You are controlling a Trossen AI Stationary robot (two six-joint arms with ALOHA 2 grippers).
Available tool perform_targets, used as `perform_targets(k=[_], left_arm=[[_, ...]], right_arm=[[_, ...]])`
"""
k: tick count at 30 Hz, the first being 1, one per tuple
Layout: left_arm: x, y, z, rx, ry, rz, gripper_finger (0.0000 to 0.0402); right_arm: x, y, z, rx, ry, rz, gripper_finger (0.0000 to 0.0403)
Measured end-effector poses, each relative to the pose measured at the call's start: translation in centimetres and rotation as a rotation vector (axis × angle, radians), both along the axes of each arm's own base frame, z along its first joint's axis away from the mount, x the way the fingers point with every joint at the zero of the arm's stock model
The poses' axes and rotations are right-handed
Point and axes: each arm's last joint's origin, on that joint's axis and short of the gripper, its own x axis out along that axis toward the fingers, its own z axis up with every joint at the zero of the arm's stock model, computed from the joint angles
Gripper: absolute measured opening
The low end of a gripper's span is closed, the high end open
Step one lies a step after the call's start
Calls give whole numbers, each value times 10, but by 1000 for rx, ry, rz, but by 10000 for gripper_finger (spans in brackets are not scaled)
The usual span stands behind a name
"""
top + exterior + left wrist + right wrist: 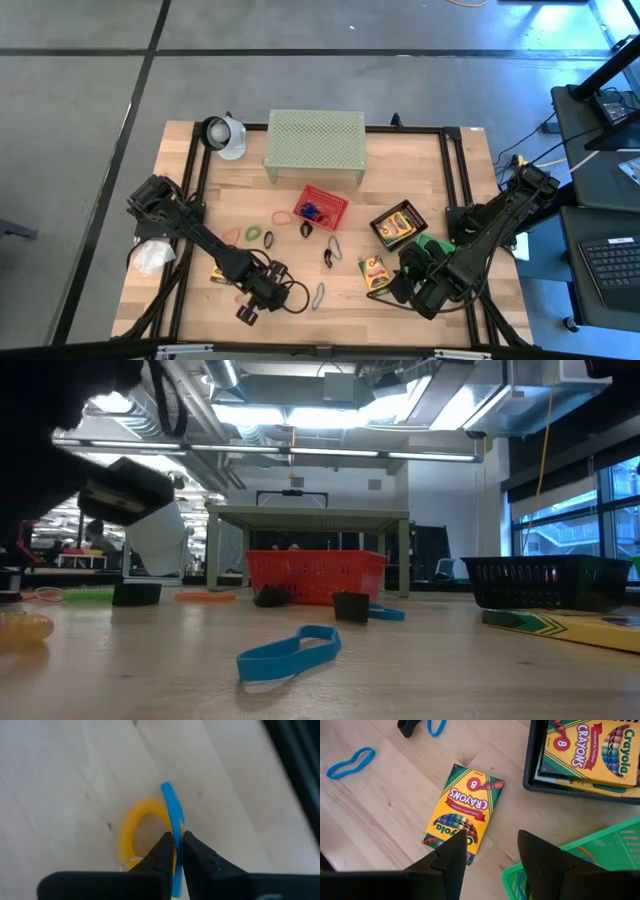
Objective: Pick & Place Office Desk Supplies
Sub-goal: Put the blue rubber band into the green bin
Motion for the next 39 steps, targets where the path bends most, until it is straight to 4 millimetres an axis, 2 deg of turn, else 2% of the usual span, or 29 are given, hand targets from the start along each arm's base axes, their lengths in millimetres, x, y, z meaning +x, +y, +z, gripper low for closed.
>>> perform_targets(k=[7, 15, 21, 28, 32, 39], left_arm=[[8, -6, 15, -14, -29, -28, 7], [12, 1, 15, -3, -22, 2, 6], [16, 6, 12, 24, -28, 36, 5], [23, 15, -2, 79, -6, 93, 11], [24, 17, -1, 87, -15, 97, 40], [21, 24, 5, 47, 46, 126, 125]], right_arm=[[1, 1, 0, 9, -8, 2, 178], [4, 4, 1, 24, -56, 1, 178], [7, 7, 2, 48, -82, 19, 178], [8, 7, 2, 52, -95, 19, 178], [8, 8, 3, 59, -102, 19, 178], [10, 10, 4, 59, -130, 35, 178]])
